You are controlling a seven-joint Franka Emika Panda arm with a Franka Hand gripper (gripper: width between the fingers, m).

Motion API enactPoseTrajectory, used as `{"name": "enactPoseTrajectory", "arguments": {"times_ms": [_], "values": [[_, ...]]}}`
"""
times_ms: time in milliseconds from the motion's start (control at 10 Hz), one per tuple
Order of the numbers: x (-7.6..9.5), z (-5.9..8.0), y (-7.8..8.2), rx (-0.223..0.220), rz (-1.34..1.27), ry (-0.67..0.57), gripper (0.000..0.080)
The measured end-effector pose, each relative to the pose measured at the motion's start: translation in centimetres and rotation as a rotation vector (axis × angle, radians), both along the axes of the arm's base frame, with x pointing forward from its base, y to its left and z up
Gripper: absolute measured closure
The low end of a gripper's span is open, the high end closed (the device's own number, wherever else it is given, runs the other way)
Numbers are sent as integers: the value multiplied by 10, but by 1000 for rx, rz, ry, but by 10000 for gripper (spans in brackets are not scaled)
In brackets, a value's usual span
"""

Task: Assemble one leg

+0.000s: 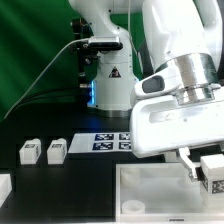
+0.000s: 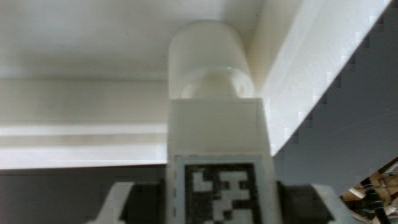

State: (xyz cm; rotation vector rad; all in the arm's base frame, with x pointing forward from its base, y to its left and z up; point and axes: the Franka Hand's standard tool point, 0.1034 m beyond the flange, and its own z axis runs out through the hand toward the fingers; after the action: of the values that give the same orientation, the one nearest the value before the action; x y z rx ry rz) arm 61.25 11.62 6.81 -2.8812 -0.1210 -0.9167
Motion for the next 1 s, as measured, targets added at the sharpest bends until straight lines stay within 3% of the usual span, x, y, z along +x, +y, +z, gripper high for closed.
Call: {"name": "enactPoseTrajectory", "arguments": {"times_ms": [200, 300, 400, 500, 600, 1000], "values": [[-1, -2, 0, 2, -9, 34, 508], [-2, -4, 0, 2, -8, 45, 409], [-2, -4, 0, 2, -8, 45, 261], [-2, -4, -1, 2, -8, 46, 261], [-2, -5, -1, 2, -8, 47, 175], [-2, -5, -1, 2, -8, 48, 151]]}}
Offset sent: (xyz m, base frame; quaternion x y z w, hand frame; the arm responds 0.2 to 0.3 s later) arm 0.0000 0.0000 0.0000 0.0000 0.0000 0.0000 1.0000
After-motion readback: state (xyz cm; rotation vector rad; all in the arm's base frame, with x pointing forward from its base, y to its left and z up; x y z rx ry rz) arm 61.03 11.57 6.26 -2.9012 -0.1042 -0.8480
